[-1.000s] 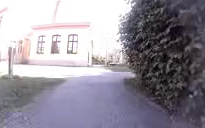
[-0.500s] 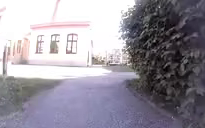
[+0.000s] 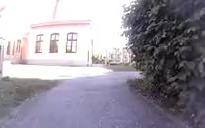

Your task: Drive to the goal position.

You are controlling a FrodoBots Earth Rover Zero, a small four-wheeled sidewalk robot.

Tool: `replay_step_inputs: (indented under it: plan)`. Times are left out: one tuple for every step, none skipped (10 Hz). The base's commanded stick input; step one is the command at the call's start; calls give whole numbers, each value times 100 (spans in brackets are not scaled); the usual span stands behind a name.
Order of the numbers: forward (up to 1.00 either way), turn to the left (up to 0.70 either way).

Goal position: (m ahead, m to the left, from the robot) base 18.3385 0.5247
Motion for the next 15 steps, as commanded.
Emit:
replay_step_inputs:
  plan:
    - [60,0]
    - [60,0]
    - [60,0]
    - [60,0]
    - [60,0]
    - [60,0]
    - [60,0]
    - [60,0]
    - [60,0]
    - [60,0]
    - [60,0]
    - [60,0]
    - [60,0]
    - [60,0]
    - [60,0]
